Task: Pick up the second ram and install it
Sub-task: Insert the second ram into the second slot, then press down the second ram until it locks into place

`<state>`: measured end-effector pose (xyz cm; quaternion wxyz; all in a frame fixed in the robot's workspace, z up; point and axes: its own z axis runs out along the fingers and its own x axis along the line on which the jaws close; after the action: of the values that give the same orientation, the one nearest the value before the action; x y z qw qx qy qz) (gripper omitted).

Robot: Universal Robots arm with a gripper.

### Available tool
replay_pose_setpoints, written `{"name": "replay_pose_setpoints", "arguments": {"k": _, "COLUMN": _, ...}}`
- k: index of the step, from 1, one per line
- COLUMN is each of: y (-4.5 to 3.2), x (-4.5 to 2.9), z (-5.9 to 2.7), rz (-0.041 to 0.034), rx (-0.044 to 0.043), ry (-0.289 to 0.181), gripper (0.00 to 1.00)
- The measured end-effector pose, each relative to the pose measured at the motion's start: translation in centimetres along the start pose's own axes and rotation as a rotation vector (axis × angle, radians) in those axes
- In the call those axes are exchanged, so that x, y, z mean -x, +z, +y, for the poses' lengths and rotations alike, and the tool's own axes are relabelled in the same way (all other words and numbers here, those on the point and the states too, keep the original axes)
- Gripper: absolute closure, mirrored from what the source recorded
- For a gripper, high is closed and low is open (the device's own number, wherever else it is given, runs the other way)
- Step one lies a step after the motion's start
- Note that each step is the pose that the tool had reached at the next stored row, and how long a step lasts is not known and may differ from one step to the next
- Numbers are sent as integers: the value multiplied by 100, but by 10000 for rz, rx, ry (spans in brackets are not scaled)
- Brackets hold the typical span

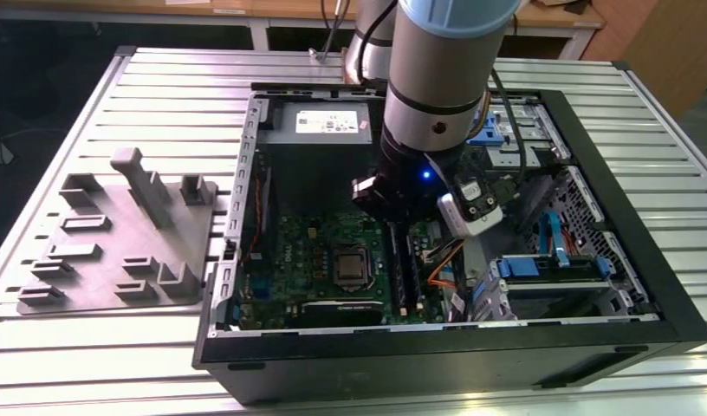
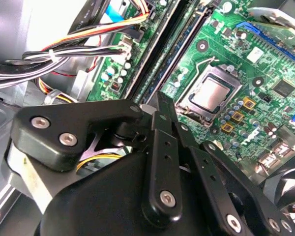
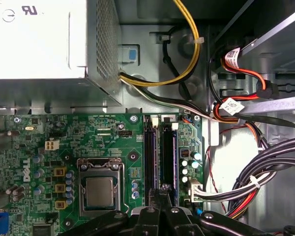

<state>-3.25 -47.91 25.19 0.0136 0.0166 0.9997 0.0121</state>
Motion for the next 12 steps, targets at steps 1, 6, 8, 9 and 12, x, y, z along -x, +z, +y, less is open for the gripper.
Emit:
{"name": "replay_pose_setpoints", "arguments": {"k": 1, "y": 0, "x": 0, "z": 0, "rz": 0, "rx": 0, "ry": 0, "gripper": 90}}
{"name": "replay_pose_setpoints", "arguments": {"k": 6, "y": 0, "x": 0, "z": 0, "rz": 0, "rx": -14, "ry": 0, "gripper": 90}}
{"name": "replay_pose_setpoints", "arguments": {"k": 8, "y": 0, "x": 0, "z": 0, "rz": 0, "rx": -16, "ry": 0, "gripper": 90}}
{"name": "replay_pose_setpoints", "arguments": {"k": 9, "y": 0, "x": 0, "z": 0, "rz": 0, "rx": -16, "ry": 0, "gripper": 90}}
{"name": "replay_pose_setpoints", "arguments": {"k": 12, "y": 0, "x": 0, "z": 0, "rz": 0, "rx": -17, "ry": -1, "gripper": 90}}
